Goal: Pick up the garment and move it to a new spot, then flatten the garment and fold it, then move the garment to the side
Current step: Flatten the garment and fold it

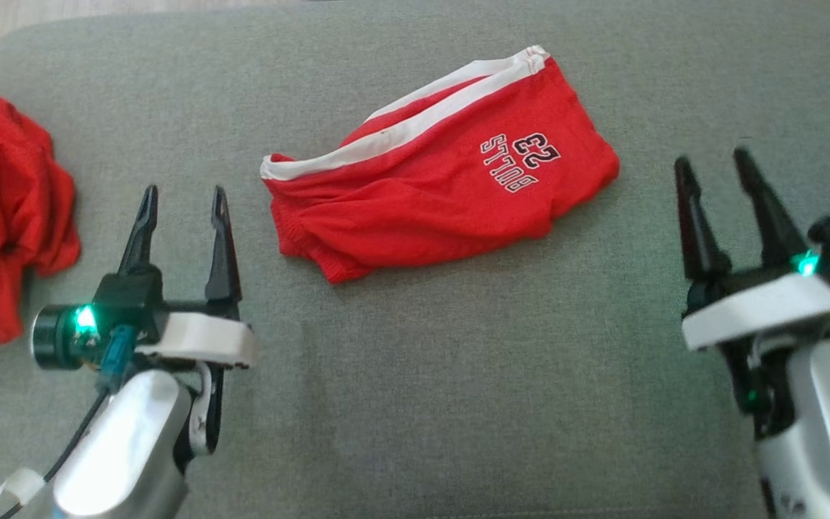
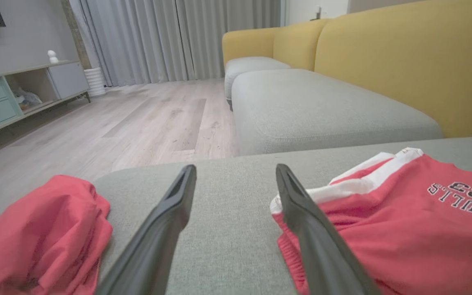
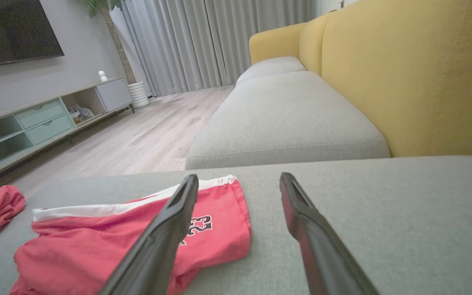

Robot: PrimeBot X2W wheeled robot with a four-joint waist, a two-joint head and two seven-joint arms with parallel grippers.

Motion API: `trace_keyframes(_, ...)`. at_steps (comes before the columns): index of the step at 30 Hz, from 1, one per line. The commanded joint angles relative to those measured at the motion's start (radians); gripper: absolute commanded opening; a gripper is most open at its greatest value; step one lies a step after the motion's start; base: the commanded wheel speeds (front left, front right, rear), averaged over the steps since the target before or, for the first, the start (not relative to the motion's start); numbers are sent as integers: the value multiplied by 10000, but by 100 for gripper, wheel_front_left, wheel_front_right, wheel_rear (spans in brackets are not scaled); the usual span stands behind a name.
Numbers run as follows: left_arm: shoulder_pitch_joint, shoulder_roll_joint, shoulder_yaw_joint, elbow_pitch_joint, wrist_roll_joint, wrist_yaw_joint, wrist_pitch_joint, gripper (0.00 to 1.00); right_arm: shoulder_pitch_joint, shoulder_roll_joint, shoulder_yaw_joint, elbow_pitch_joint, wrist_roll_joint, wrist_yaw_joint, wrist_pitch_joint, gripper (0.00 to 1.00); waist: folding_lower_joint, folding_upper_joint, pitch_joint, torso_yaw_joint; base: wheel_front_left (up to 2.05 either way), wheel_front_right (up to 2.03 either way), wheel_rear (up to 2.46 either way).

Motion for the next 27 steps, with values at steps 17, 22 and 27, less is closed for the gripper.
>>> trace_keyframes(17,318,662,420,-987,-135,577,618,100,1046,731,-419,-2131,-514,-7,1213,100,1,0,87,-248,0,0,0)
trace_keyframes(22,319,695,415,-1038,-153,609,638,100,1052,715,-473,-2172,-557,-7,1321,100,1,0,104,-212,0,0,0)
trace_keyframes(27,252,660,359,-1085,-137,631,639,100,794,477,-419,-1872,-522,-7,1571,100,1,0,207,-114,0,0,0)
